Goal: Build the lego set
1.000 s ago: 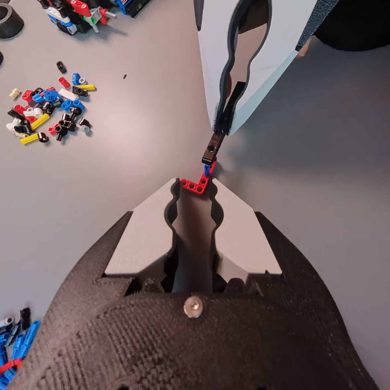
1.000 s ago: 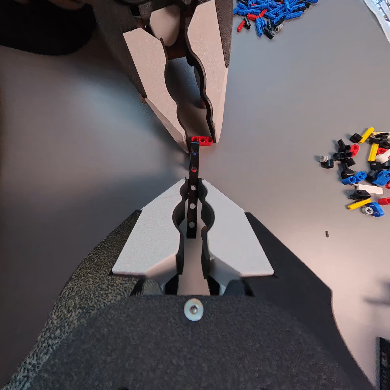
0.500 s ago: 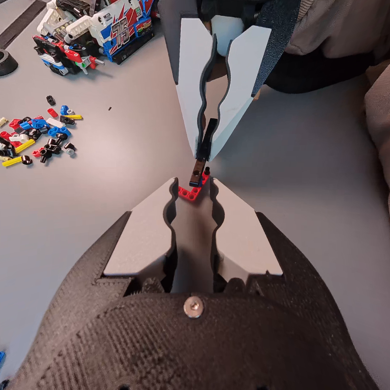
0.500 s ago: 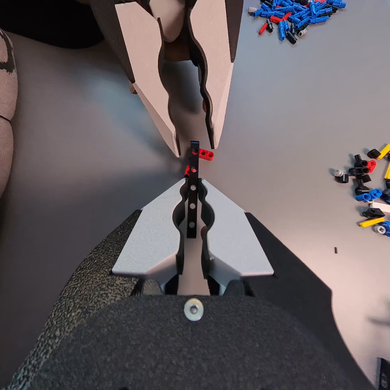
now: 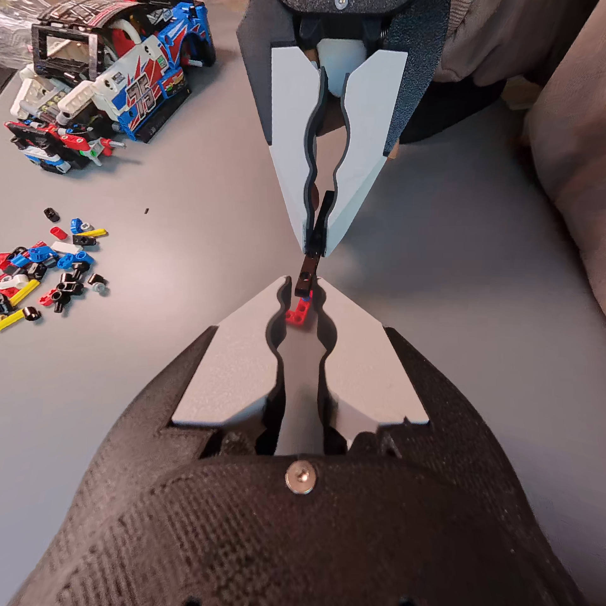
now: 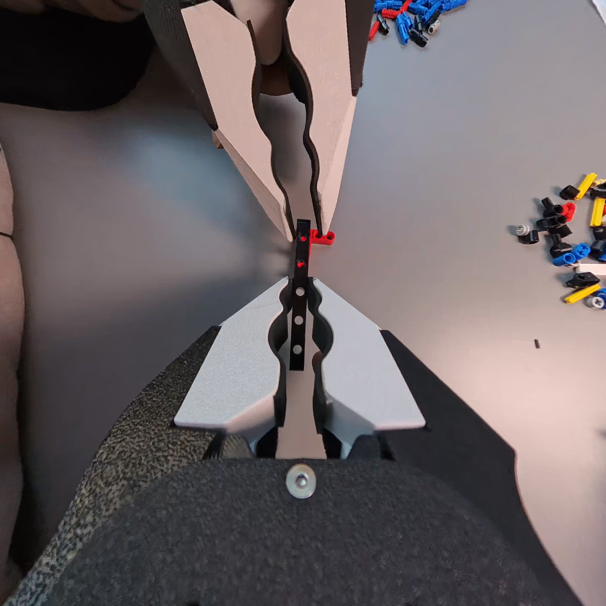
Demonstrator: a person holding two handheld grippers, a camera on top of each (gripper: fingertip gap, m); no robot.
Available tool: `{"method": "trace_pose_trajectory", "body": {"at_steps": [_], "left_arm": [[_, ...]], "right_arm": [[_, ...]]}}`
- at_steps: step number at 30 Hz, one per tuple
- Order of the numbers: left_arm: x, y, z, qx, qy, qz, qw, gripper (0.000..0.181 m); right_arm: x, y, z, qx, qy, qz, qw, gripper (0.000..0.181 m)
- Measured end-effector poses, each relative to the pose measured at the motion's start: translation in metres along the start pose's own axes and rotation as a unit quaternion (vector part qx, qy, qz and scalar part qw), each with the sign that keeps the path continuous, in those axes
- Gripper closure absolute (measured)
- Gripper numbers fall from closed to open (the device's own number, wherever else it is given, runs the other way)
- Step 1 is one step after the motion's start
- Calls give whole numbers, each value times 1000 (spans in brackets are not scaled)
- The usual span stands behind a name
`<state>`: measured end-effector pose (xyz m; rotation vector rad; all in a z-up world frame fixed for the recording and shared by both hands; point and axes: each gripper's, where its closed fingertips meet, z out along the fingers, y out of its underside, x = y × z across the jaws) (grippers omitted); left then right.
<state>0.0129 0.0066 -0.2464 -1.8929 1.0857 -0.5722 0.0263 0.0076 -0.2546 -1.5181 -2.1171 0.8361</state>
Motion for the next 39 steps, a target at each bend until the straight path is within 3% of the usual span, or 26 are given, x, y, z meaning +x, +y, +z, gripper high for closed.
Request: {"method": "trace_pose_trajectory", "body": {"at_steps": [9,39], "left_arm": [[2,1,2,-5,37,35,999,173],[4,8,8,-12,53,22,998,174]], "right_arm": [[-1,1,1,13,49,41,998,175],[1,6,4,16,46,31,998,175]]}}
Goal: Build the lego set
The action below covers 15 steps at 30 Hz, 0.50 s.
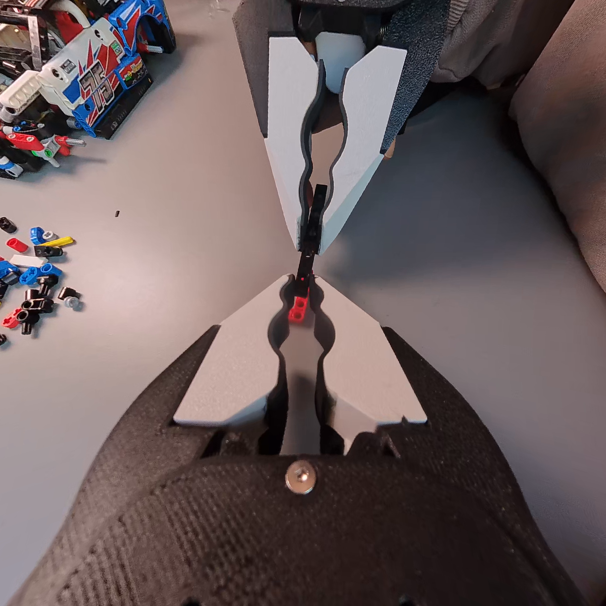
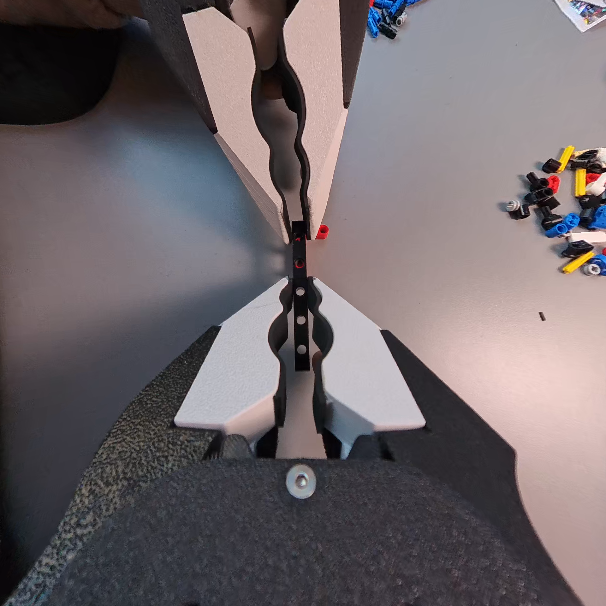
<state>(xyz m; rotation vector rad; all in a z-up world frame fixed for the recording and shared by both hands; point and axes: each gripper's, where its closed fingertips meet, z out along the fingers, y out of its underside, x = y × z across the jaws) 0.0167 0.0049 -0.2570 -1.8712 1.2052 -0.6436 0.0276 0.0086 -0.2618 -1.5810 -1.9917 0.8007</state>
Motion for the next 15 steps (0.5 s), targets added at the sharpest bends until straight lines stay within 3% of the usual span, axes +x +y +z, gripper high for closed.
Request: {"method": "trace_pose_trajectory", "body": {"at_steps": [9,15], "left_arm": [[-1,-1,3,11,11,-28,999,173],[-2,-1,6,6,3,-52,999,173]], "right_arm": [[2,1,-1,1,-3,1,1000,175],[5,2,-1,6,-53,-29,998,175]]}}
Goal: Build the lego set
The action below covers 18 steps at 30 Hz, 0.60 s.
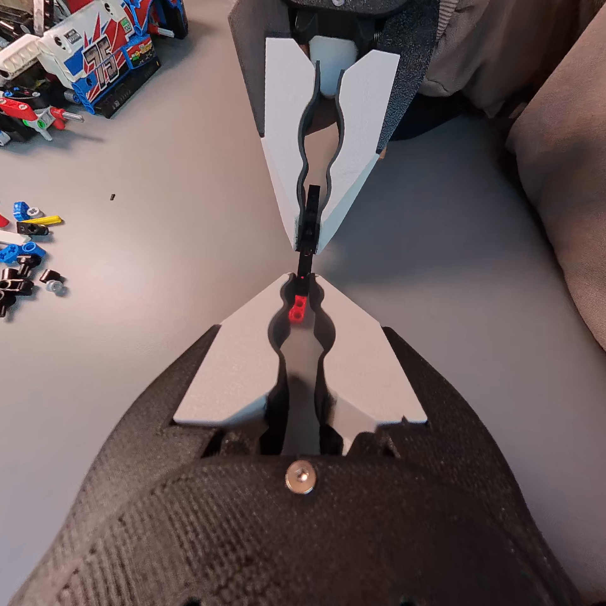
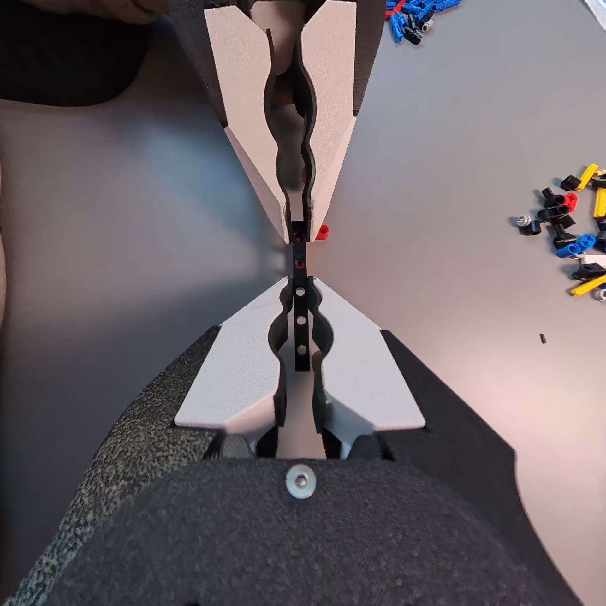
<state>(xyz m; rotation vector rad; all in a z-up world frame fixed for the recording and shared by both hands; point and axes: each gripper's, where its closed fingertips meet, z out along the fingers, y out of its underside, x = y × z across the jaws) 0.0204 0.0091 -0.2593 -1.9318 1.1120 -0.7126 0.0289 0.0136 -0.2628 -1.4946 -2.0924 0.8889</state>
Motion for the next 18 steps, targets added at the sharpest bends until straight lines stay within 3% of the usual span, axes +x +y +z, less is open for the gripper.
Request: {"method": "trace_pose_trajectory", "body": {"at_steps": [7,10,18], "left_arm": [[0,10,6,-31,2,-5,1000,174],[-1,10,5,-39,-21,38,998,174],[0,9,3,-31,1,-11,999,174]], "right_arm": [[-1,5,6,-20,15,-4,1000,175],[0,4,6,-16,34,-20,999,175],[0,5,6,-9,11,-2,1000,174]]}}
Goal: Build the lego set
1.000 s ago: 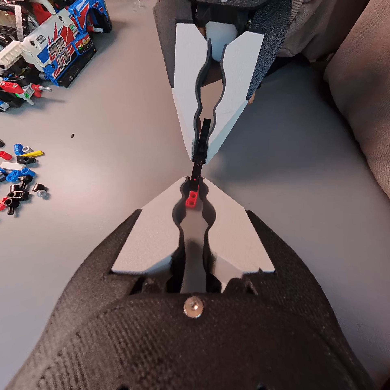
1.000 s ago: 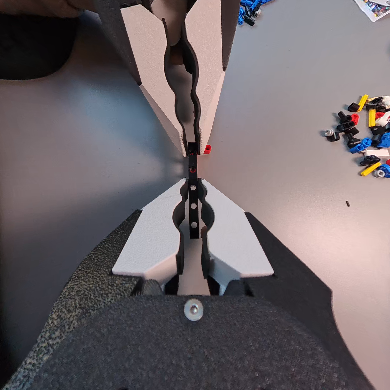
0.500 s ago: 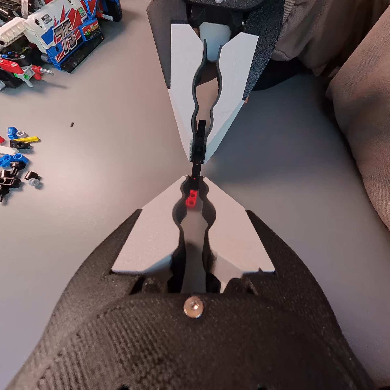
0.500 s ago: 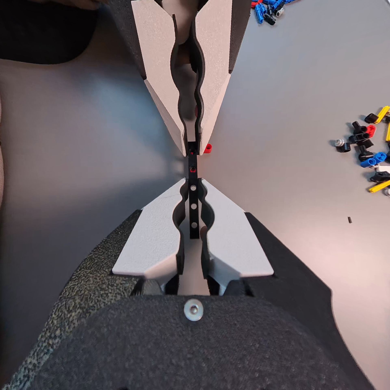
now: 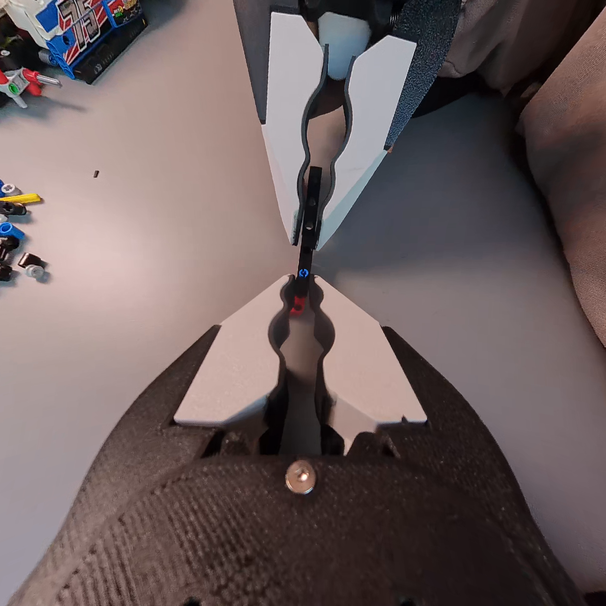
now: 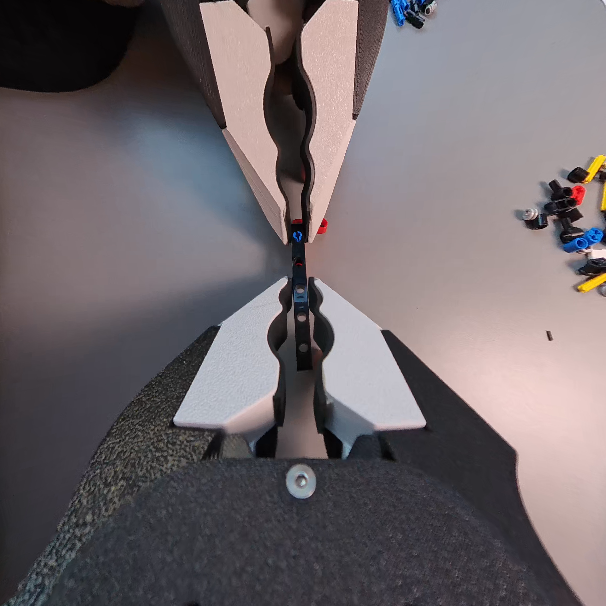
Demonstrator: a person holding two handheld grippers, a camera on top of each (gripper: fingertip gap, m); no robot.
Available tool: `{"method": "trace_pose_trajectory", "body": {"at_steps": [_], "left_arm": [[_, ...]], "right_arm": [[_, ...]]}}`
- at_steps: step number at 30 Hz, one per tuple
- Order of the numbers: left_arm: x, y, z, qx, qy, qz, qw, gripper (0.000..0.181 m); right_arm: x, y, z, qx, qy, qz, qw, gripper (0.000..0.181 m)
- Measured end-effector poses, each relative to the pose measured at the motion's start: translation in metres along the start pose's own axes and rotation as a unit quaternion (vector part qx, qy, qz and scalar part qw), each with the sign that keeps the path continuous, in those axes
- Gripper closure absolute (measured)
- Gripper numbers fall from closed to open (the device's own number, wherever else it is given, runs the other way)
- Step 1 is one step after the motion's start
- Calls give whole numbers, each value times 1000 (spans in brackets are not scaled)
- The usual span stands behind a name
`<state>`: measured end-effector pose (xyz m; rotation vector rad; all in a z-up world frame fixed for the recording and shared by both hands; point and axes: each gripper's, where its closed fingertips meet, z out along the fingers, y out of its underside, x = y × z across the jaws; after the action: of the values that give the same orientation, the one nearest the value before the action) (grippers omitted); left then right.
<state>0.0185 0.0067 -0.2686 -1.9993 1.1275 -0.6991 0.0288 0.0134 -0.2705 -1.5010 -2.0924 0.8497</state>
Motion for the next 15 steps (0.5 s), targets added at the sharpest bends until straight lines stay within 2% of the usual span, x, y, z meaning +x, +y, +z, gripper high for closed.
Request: {"method": "trace_pose_trajectory", "body": {"at_steps": [7,11,15], "left_arm": [[2,-1,1,-31,8,-3,999,174],[3,-1,1,-29,14,-14,999,174],[3,-2,1,-30,13,-16,999,174]], "right_arm": [[-1,-6,-4,14,7,-38,999,175],[-3,-5,-5,21,-15,-19,999,175],[-3,-4,-5,10,1,-22,1000,175]]}}
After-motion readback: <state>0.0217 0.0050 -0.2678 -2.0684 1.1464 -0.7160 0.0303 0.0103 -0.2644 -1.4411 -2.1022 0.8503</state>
